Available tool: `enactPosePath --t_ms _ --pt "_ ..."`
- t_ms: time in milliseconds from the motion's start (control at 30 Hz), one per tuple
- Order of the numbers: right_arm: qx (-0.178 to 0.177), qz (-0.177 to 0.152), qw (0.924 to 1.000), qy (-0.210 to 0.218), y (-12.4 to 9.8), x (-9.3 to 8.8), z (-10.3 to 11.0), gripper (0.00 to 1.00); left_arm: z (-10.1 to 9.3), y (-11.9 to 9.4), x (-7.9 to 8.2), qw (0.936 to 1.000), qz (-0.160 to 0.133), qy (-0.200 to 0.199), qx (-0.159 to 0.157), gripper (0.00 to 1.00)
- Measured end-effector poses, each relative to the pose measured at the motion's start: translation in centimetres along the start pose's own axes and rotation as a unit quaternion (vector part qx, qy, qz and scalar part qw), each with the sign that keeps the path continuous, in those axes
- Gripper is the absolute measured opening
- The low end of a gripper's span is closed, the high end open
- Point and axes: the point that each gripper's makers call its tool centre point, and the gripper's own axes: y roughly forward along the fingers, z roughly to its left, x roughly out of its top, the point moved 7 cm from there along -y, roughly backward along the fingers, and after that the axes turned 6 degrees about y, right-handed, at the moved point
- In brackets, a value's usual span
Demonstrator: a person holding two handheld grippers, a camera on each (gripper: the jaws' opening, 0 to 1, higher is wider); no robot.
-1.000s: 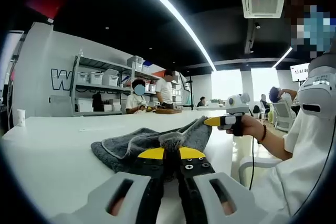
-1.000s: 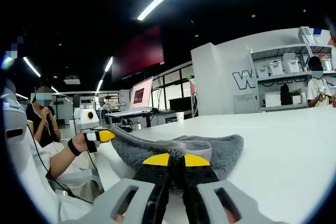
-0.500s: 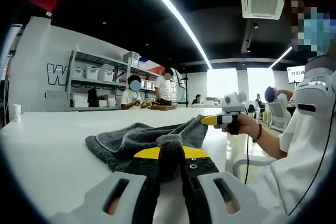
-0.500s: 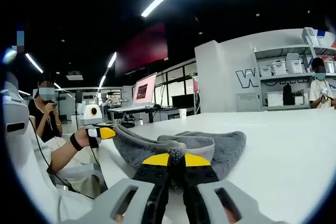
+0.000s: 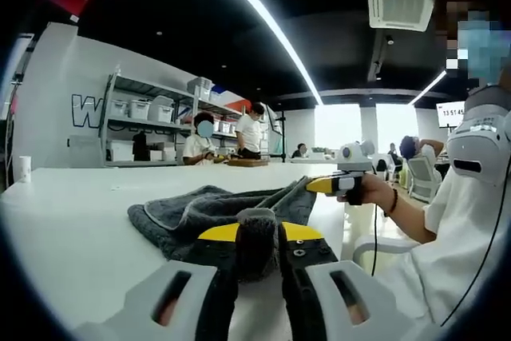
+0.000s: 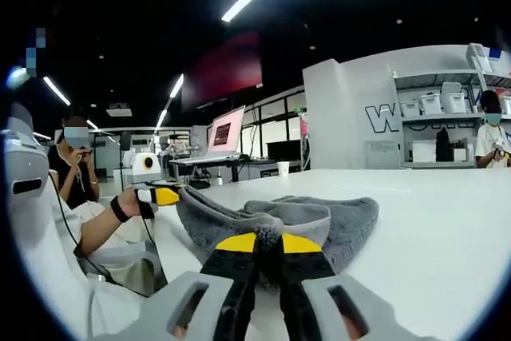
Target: Open the folded towel by lifting each exposed corner and separating the folded layers until the towel lies flat within the target outline without major curled edges
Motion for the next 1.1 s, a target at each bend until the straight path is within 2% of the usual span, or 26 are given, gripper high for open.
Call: enactPosePath --t_ms 200,500,833,967,1100 --pt "0.014 -0.003 0.9997 0.018 0.2 -0.2 0.0 0.06 0.2 0.0 0.0 1.0 -0.001 0.001 0.008 0.2" --pt "0.018 -0.006 0.9998 0.01 0.2 0.2 0.4 0.11 0.1 -0.1 -0.3 1.0 0.009 0.002 -0.001 0.2" --pt "0.013 -0.028 0.9994 0.016 0.2 0.8 0.4 0.2 -0.1 -0.6 -0.5 0.9993 0.032 0.0 -0.022 0.27" --pt "0.006 -0.041 0.9991 0.008 0.1 1.0 0.3 0.21 -0.1 -0.3 -1.0 0.9987 0.046 -0.002 -0.021 0.27" --pt "-0.001 -0.053 0.9986 0.001 0.1 1.1 0.1 0.22 -0.1 -0.4 -0.9 0.9988 0.045 0.0 -0.02 0.22"
